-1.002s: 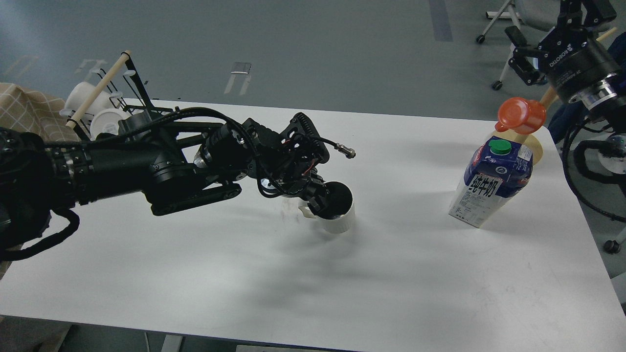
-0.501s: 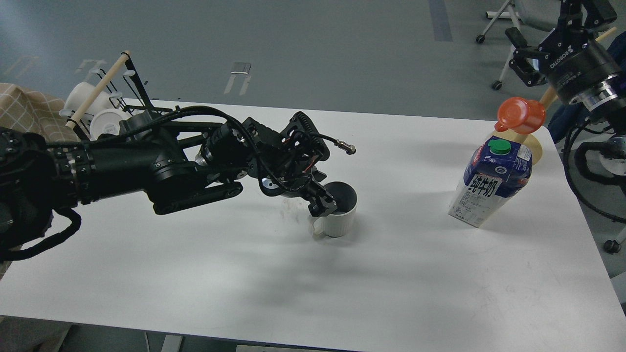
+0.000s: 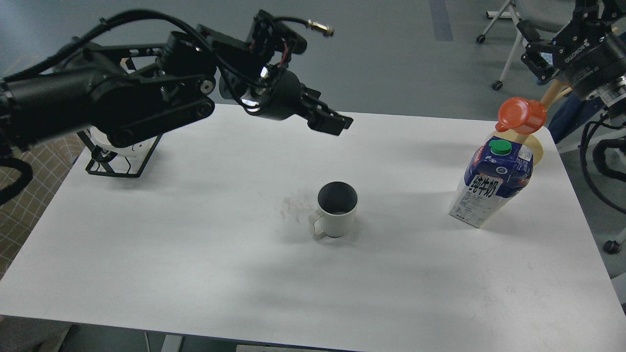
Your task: Place cup and milk with both arms
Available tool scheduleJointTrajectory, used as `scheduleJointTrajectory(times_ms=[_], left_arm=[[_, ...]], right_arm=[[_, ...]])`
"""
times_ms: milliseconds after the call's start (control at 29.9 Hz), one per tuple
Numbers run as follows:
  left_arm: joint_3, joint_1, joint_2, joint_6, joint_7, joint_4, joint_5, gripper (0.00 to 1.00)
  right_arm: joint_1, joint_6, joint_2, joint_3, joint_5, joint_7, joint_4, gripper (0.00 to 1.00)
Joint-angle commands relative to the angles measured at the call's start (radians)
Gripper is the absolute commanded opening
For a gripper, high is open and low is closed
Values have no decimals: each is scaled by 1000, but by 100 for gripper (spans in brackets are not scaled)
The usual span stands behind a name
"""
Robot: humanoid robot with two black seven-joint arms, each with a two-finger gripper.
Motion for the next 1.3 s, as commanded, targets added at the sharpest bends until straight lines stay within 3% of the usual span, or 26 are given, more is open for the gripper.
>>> scheduleJointTrajectory(times_ms=[0,100,301,534,835,1035,1269], left_arm=[[-144,6,32,0,7,55,-95,98],[-259,35,33,0,13,144,-166,98],[-354,92,39,0,13,302,-413,98],[-357,152,112,0,15,307,-516,98],[-361,187,116,0,13,307,-517,98],[-361,218,116,0,13,304,-516,98],[-361,238,112,0,13,304,-516,98]], right_arm=[[11,0,-112,-1,-43,-1,88,100],[18,0,-230,1,-150,-1,175,100],[12,0,-428,2,-360,3,342,100],[-15,-35,-548,-2,-709,3,441,100],[-165,-314,-642,-7,-1011,3,494,100],[-363,-590,-645,-8,-1130,3,494,100],[-529,-815,-633,-10,-1233,3,496,100]])
